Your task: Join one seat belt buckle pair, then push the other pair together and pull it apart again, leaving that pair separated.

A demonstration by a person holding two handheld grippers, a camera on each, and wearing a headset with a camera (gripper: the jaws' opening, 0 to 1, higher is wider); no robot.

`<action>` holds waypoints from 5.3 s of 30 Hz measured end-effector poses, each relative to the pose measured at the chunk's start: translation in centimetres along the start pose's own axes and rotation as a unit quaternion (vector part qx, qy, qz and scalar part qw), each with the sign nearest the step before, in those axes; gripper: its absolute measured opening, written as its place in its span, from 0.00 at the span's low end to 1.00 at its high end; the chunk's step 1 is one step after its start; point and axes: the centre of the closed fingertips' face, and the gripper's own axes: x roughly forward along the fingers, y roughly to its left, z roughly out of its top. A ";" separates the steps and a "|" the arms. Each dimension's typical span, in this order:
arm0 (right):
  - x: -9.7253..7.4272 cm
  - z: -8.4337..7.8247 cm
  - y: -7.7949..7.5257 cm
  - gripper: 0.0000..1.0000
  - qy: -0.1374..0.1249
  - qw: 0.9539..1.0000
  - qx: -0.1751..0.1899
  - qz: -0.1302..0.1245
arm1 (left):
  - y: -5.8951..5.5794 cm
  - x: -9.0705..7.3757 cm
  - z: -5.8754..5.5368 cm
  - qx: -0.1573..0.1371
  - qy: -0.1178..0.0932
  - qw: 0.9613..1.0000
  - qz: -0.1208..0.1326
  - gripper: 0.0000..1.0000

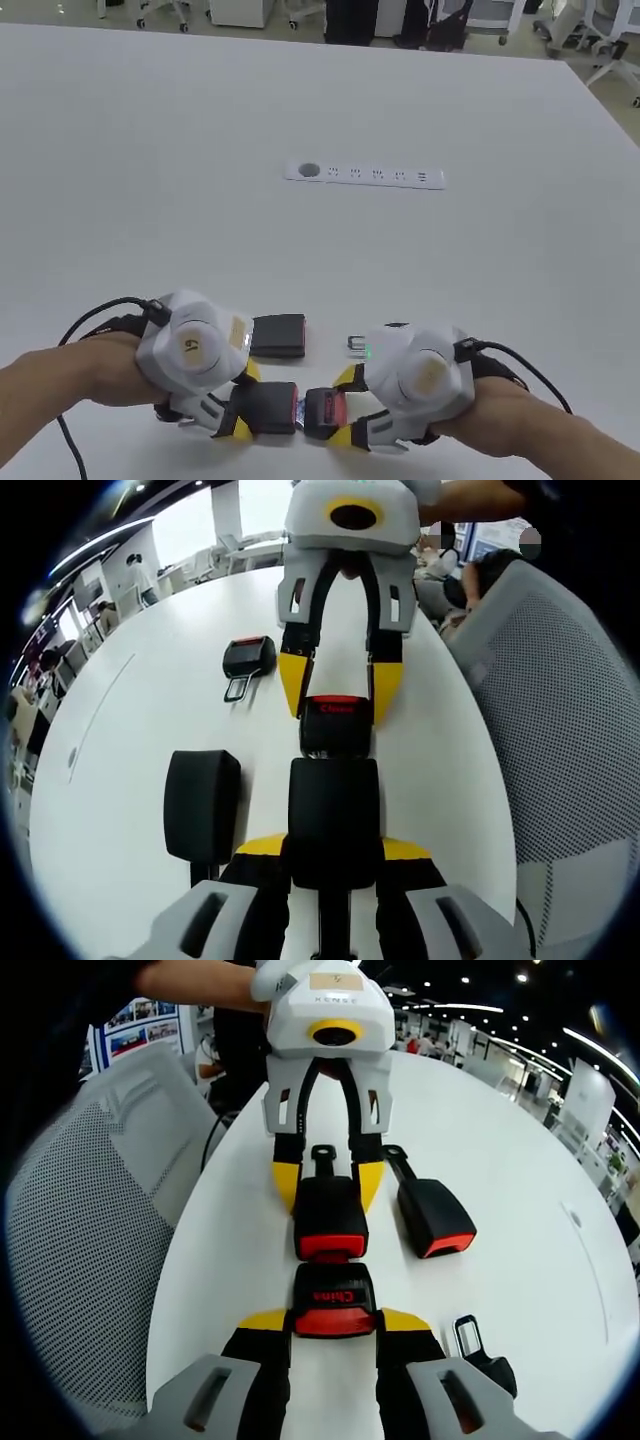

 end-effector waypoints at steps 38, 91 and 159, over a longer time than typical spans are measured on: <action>-2.6 0.7 -1.1 0.44 0.005 1.000 -0.003 -0.029 | 1.6 -2.9 -0.1 -0.015 -0.005 0.999 0.028 0.49; -5.7 -4.3 -9.3 0.41 0.050 0.997 -0.039 -0.037 | 8.9 -2.3 0.9 -0.055 0.006 0.997 0.050 0.42; -3.9 -5.5 -10.2 0.31 0.082 0.996 -0.040 -0.017 | 9.0 -0.2 -0.3 -0.034 0.044 0.998 0.005 0.32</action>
